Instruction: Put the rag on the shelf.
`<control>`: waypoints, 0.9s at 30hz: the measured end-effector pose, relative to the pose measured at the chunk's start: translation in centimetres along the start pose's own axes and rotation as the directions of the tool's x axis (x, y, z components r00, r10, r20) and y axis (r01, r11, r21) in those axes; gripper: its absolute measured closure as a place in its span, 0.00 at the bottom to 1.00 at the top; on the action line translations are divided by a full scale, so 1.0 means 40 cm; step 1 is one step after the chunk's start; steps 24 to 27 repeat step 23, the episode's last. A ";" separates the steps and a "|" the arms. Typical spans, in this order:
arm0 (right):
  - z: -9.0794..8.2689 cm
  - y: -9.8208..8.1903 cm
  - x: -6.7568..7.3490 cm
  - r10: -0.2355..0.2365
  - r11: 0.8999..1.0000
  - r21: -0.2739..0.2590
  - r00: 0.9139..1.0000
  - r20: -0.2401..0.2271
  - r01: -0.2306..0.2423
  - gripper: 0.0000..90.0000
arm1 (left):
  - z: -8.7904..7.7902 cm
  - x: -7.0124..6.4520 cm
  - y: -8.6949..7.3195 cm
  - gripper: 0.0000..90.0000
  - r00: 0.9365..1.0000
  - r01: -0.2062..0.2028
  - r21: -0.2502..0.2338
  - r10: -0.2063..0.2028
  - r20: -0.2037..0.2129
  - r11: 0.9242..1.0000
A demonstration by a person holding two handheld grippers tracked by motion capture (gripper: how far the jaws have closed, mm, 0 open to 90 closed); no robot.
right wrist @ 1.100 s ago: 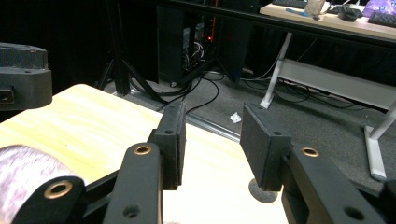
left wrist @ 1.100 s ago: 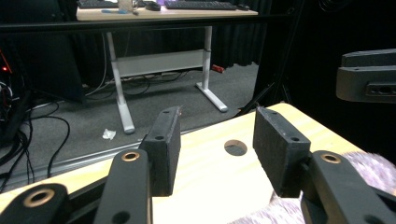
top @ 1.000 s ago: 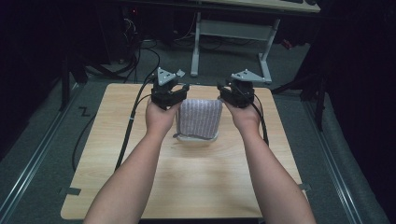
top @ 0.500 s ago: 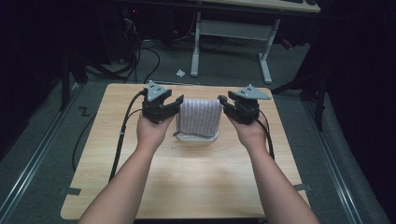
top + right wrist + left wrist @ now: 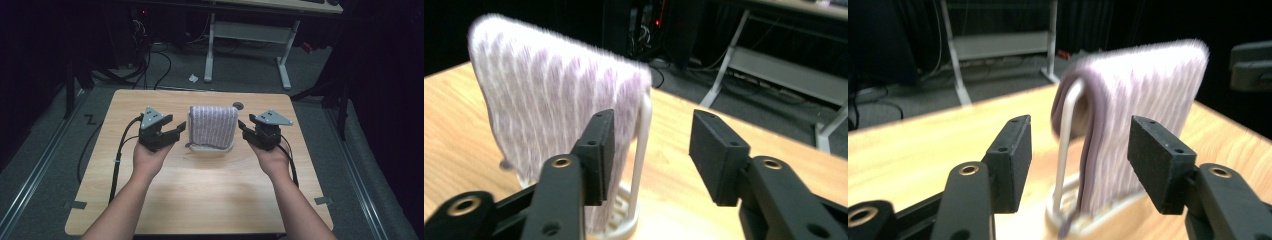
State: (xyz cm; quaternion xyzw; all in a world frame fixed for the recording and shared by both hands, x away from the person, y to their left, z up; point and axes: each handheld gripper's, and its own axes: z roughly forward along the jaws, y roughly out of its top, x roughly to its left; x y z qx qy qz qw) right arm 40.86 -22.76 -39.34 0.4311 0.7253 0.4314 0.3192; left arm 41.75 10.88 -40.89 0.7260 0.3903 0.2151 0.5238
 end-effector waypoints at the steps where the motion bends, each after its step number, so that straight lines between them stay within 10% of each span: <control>1: 0.002 -0.011 -0.001 0.001 1.000 0.008 1.000 -0.006 -0.001 0.53 | 0.000 0.007 -0.024 0.47 1.000 0.001 0.021 -0.001 0.000 1.000; 10: -0.003 -0.179 0.006 0.043 0.996 0.077 0.999 -0.032 -0.040 0.49 | -0.048 0.039 -0.217 0.44 0.999 0.032 0.160 -0.033 0.004 0.987; 14: -0.053 -0.328 0.025 0.074 0.990 0.117 0.997 -0.014 -0.072 0.48 | -0.128 0.015 -0.327 0.43 1.000 0.027 0.180 -0.024 -0.021 0.983; 15: -0.067 -0.352 0.028 0.089 0.990 0.107 0.996 -0.005 -0.087 0.50 | -0.151 0.003 -0.355 0.47 0.999 0.025 0.234 -0.016 -0.040 0.972; 17: -0.097 -0.382 0.030 0.090 0.988 0.131 0.996 -0.024 -0.086 0.48 | -0.156 -0.003 -0.343 0.43 0.999 -0.012 0.247 0.019 -0.025 0.969; 19: -0.110 -0.372 0.030 0.062 0.994 0.094 0.998 -0.019 -0.060 0.49 | -0.169 -0.005 -0.333 0.44 0.999 -0.035 0.181 0.042 -0.035 0.983; 21: -0.106 -0.372 0.026 0.079 0.992 0.098 0.997 0.002 -0.079 0.47 | -0.150 0.018 -0.346 0.44 0.996 0.088 0.205 -0.091 0.002 0.975; 27: -0.100 -0.374 0.024 0.097 0.990 0.106 0.995 -0.003 -0.096 0.46 | -0.143 0.019 -0.349 0.42 0.994 0.098 0.219 -0.104 0.017 0.971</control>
